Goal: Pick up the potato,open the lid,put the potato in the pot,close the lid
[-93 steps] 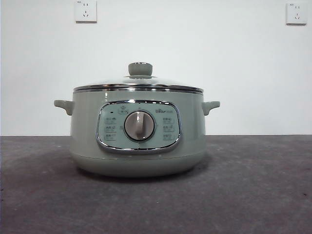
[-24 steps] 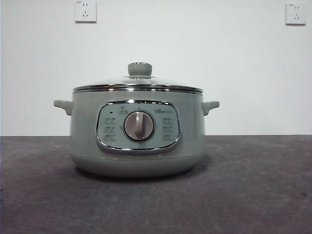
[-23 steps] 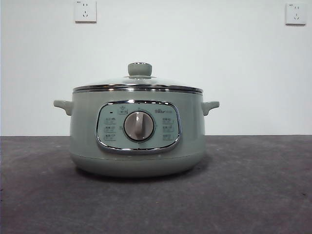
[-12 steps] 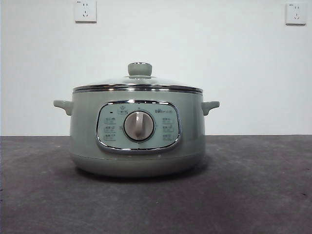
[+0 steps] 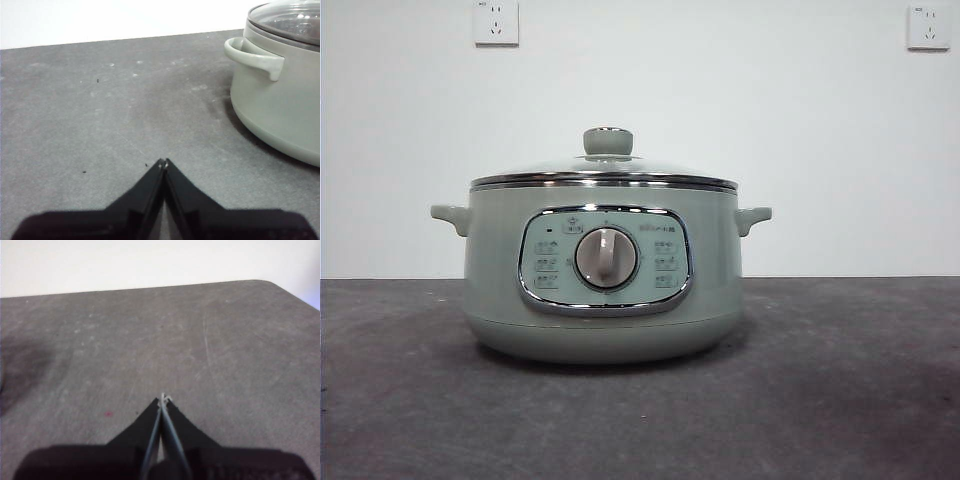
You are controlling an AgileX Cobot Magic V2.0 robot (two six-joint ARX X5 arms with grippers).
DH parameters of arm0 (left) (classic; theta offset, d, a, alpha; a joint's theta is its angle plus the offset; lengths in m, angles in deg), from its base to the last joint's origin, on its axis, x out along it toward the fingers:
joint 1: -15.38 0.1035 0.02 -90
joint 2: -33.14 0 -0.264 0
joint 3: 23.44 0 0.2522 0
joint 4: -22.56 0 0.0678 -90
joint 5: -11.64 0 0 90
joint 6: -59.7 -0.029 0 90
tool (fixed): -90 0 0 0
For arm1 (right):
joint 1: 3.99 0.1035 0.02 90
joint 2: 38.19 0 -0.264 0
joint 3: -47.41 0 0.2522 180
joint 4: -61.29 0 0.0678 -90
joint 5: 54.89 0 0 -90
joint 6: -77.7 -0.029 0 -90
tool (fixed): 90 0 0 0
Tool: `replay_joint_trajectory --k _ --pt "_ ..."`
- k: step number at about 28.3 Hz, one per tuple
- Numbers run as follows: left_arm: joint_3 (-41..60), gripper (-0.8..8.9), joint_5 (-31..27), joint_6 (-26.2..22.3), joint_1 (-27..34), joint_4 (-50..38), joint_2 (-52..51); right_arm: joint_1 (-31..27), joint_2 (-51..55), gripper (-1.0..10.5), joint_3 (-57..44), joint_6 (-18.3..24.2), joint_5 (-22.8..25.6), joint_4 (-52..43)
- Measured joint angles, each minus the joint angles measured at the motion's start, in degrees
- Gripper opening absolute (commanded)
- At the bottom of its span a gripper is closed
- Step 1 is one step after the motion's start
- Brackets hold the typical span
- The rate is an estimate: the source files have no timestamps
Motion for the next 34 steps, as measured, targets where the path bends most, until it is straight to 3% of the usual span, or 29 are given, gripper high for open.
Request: replay_joint_trajectory --k 34 --pt "0.0 -0.01 0.0 0.0 0.0 0.0 0.0 0.0 5.4 0.0 -3.3 1.6 0.0 1.1"
